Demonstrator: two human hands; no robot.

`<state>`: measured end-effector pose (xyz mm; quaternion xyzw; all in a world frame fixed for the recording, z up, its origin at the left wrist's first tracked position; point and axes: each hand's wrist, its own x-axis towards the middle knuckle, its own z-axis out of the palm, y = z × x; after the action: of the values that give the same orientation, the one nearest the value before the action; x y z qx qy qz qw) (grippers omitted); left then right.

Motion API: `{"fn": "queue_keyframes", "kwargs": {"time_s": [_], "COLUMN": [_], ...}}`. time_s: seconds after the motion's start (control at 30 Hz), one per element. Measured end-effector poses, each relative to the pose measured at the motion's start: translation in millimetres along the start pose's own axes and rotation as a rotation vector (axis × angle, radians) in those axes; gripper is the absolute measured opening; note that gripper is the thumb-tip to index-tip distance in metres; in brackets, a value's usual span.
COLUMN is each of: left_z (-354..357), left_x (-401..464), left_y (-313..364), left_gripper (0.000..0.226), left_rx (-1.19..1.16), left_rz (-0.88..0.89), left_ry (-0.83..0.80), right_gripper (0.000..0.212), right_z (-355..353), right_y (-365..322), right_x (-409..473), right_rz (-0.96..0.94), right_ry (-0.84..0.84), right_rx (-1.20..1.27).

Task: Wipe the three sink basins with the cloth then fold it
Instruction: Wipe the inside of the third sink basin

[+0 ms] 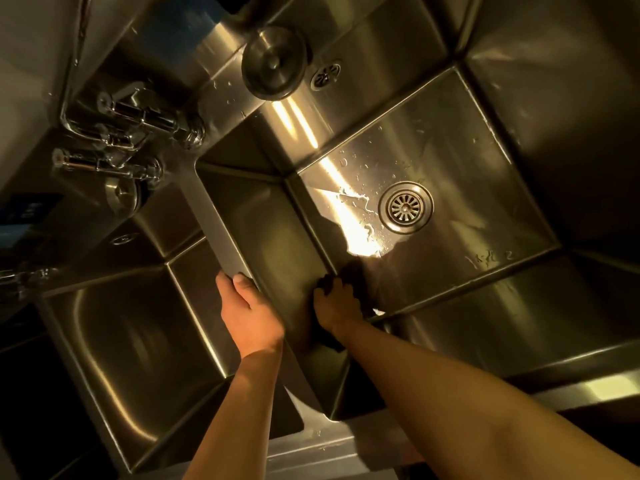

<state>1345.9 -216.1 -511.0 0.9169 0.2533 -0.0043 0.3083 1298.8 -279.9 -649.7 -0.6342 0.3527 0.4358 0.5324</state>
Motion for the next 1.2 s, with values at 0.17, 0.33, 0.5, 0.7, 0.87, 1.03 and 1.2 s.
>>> {"fn": "queue_keyframes", "kwargs": {"time_s": [0.17, 0.33, 0.5, 0.7, 0.87, 1.03, 1.2], "left_z": [-0.7, -0.8, 0.1, 0.4, 0.0, -0.8, -1.8], "left_x": [1.1, 1.7, 0.2, 2.4, 0.5, 0.8, 1.4], "left_y": [-4.8, -6.7, -2.8, -7.3, -3.9, -4.0, -2.3], "left_gripper": [0.021, 0.025, 0.018, 0.022, 0.021, 0.019, 0.020], "left_rx": [0.037, 0.033, 0.027, 0.044, 0.034, 0.020, 0.031], "left_rz": [-0.014, -0.023, -0.012, -0.035, -0.002, -0.012, -0.022], "left_ry": [-0.009, -0.002, -0.001, -0.004, 0.001, -0.019, -0.019], "right_gripper": [0.049, 0.045, 0.050, 0.047, 0.045, 0.050, 0.045], "right_z": [4.4, 5.1, -3.7, -5.4, -9.7, -14.3, -4.8], "right_y": [-17.7, -59.0, -128.3, -196.1, -181.4, -111.4, -23.8], "right_x": [-8.0, -19.2, -29.7, -23.3, 28.2, 61.6, 36.7], "right_rz": [-0.112, -0.256, -0.376, -0.654, -0.588, -0.296, -0.233], "right_ry": [0.060, 0.180, 0.153, 0.101, 0.117, 0.014, 0.057], "right_rx": [-0.052, -0.035, 0.193, 0.433, 0.343, 0.111, -0.098]}}
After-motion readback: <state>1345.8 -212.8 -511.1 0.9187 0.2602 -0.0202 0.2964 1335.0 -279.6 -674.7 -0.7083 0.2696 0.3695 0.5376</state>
